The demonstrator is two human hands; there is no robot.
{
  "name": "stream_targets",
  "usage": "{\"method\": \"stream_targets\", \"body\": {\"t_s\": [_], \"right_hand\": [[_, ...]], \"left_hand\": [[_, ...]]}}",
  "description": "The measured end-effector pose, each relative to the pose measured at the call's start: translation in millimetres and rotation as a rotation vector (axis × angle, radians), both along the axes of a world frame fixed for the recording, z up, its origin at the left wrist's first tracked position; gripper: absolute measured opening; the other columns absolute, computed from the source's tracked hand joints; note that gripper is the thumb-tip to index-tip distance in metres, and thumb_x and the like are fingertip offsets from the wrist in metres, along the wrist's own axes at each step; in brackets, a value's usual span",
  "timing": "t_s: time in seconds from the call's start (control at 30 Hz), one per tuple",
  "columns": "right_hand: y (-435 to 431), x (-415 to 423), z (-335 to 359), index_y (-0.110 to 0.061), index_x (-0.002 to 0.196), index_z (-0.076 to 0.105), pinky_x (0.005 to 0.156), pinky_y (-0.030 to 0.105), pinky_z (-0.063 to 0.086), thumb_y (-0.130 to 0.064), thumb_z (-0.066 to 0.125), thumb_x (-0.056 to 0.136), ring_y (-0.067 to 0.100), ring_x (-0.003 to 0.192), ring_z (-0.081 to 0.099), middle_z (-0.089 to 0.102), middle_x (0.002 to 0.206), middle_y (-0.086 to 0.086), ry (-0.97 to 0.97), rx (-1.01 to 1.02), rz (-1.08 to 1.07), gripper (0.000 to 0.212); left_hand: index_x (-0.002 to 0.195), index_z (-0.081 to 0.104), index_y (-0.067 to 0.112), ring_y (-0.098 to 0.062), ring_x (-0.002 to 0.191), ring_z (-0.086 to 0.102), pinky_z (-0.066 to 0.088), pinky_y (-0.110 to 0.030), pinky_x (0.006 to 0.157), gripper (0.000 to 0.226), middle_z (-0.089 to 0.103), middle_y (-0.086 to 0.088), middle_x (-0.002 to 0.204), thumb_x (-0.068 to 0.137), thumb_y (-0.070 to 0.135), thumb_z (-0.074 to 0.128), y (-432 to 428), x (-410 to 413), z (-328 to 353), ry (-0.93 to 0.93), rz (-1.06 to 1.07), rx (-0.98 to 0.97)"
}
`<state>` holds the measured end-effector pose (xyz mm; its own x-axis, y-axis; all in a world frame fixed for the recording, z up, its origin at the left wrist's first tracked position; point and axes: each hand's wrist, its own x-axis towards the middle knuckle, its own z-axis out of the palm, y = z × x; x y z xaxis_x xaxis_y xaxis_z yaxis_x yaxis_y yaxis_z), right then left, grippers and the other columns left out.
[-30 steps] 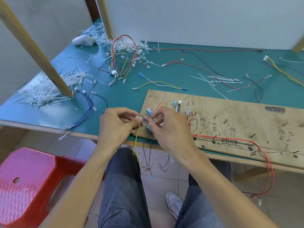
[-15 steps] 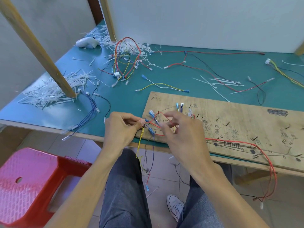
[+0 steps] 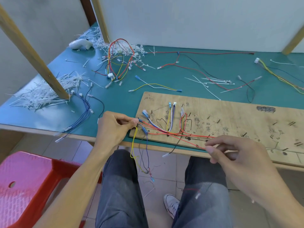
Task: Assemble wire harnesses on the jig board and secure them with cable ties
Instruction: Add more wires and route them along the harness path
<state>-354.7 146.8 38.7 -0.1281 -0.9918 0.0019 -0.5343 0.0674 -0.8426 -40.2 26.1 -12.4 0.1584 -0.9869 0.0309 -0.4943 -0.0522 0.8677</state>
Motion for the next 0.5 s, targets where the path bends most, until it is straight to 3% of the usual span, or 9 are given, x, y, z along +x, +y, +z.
{"method": "stream_targets", "body": {"t_s": [0.1,0.2,0.4,0.5], "right_hand": [[7,-20,-3,-0.039,0.090,0.078,0.044,0.019,0.041,-0.017,0.078,0.093,0.018,0.042,0.055,0.071,0.066,0.004,-0.109,0.045,0.006,0.021],[11,-23,-7,-0.037,0.089,0.076,0.045,0.022,0.046,-0.014,0.078,0.092,0.021,0.043,0.061,0.071,0.065,0.004,-0.087,0.057,0.032,0.024],[0,-19,-18,-0.043,0.088,0.078,0.057,0.028,0.051,-0.028,0.078,0.093,0.012,0.051,0.061,0.071,0.074,-0.012,0.058,-0.053,-0.006,0.015],[-7,-13,-22,-0.042,0.086,0.077,0.058,0.017,0.042,-0.031,0.078,0.092,0.009,0.055,0.057,0.069,0.077,-0.023,0.144,-0.069,0.005,0.013]], "left_hand": [[0.065,0.076,0.042,0.002,0.055,0.059,0.039,-0.010,0.053,0.023,0.070,0.017,0.060,0.082,0.031,0.087,3,-5,-3,-0.085,0.035,-0.044],[0.070,0.079,0.036,0.000,0.057,0.065,0.046,-0.021,0.058,0.019,0.074,0.012,0.064,0.083,0.025,0.087,2,-6,-3,-0.039,0.031,-0.009],[0.085,0.076,0.039,-0.001,0.053,0.061,0.042,-0.019,0.052,0.019,0.073,0.008,0.062,0.082,0.023,0.087,1,-9,-1,-0.056,0.028,-0.038],[0.085,0.076,0.042,-0.004,0.054,0.058,0.042,-0.026,0.057,0.020,0.072,0.006,0.061,0.085,0.024,0.084,4,-8,-4,-0.069,0.022,-0.043]]}}
